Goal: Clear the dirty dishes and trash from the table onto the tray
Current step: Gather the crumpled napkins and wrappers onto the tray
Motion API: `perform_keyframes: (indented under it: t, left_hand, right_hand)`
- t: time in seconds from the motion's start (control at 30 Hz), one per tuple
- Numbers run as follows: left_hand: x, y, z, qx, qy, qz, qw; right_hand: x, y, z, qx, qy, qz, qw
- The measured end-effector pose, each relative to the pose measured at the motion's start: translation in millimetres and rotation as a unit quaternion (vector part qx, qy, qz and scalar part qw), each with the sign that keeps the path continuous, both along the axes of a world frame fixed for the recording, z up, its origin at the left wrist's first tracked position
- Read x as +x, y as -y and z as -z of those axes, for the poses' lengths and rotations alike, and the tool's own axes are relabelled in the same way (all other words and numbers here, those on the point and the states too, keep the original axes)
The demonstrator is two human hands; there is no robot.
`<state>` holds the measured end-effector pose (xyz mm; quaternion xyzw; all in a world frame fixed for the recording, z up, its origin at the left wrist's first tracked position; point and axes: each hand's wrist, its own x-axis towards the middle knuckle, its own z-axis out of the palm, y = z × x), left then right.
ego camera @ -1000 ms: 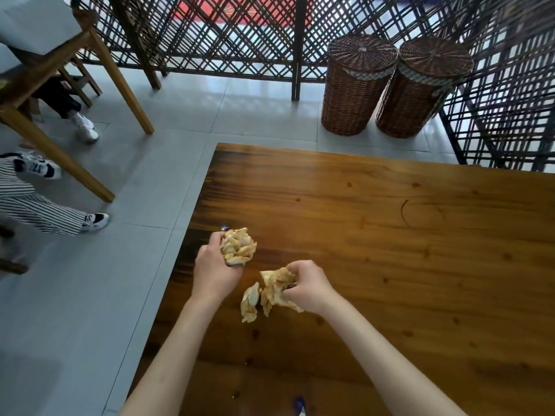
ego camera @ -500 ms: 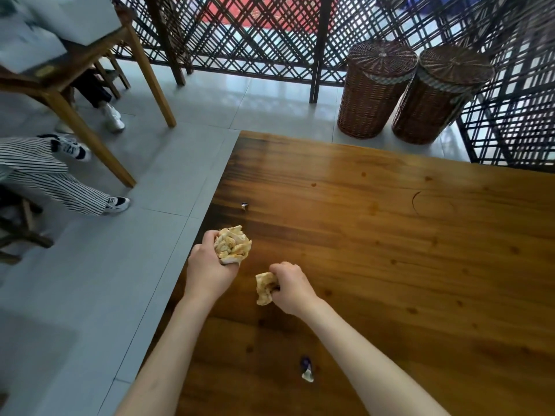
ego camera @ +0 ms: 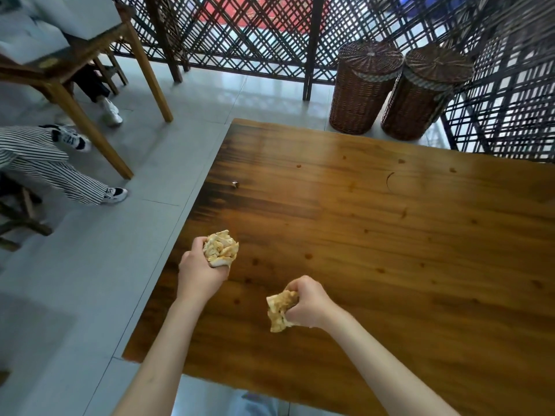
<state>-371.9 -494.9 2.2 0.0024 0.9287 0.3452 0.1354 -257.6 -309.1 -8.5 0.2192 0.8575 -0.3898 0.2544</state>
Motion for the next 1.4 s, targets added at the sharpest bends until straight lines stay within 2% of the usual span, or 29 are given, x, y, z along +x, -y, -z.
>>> perform_keyframes:
  t: [0.13,0.23,0.43,0.77,1.2,1.4]
  left_hand:
    - [17,8,0,-0.010,0.000,-0.001,1.000]
    - [24,17,-3,-0.010,-0.002,-0.004,1.000]
    - [26,29,-11,-0.015,-0.016,-0.001,1.000]
    - [0,22,-14,-0.028,-0.009,0.037,0.999]
    - [-76,-21,3,-0.030,0.003,0.118,0.993]
    - [-121,-50,14,-0.043,0.011,0.146,0.988]
  right_hand:
    - [26,23,11,0.101,-0.039,-0.133,0.985]
    - [36,30,16,0.150,-0.090,-0.150,0.973]
    - [39,29,17,0.160,-0.105,-0.121,0.974]
    - [38,41,14,0.169,-0.058,-0.030,0.984]
    - [18,27,20,0.089,0.054,0.030,0.994]
    - [-14,8,20,0.057,0.050,0.120,0.990]
